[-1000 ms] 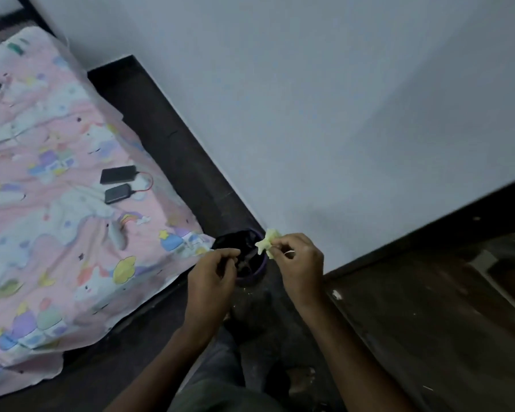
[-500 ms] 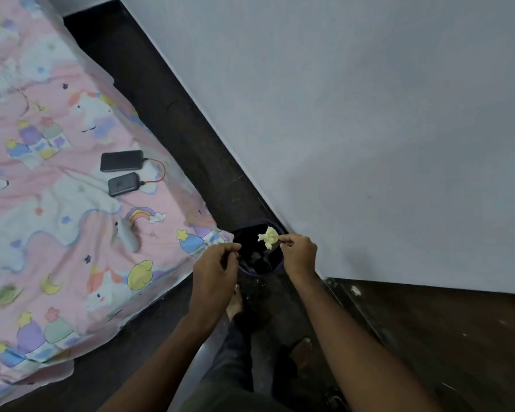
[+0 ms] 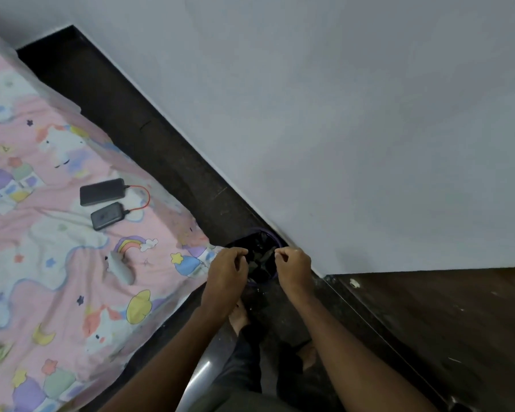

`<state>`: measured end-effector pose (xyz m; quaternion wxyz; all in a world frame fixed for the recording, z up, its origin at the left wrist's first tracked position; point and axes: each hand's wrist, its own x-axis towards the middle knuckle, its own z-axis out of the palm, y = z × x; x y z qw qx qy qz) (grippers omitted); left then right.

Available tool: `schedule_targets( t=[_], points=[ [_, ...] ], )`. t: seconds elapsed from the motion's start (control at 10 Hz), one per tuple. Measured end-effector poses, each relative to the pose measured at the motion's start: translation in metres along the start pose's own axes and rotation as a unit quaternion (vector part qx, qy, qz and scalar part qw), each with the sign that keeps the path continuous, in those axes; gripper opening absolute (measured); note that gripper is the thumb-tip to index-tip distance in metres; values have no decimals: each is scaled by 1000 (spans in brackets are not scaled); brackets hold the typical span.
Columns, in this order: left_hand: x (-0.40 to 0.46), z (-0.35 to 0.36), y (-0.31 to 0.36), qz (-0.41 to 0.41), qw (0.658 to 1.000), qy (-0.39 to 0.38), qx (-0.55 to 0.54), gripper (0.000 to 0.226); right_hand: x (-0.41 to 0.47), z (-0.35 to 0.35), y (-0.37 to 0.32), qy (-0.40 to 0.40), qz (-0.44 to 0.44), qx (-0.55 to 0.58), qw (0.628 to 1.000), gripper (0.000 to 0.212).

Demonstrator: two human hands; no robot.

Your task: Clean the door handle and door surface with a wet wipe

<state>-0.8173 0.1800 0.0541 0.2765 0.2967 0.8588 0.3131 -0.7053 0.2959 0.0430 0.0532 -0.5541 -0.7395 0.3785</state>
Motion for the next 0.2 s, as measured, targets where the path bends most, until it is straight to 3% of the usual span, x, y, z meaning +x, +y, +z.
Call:
schedule_targets(
  t=[0.2],
  points=[
    [23,-8,28,52,998,-18,18,17,1,-31,-10,50,-54,-4,997,21]
  ],
)
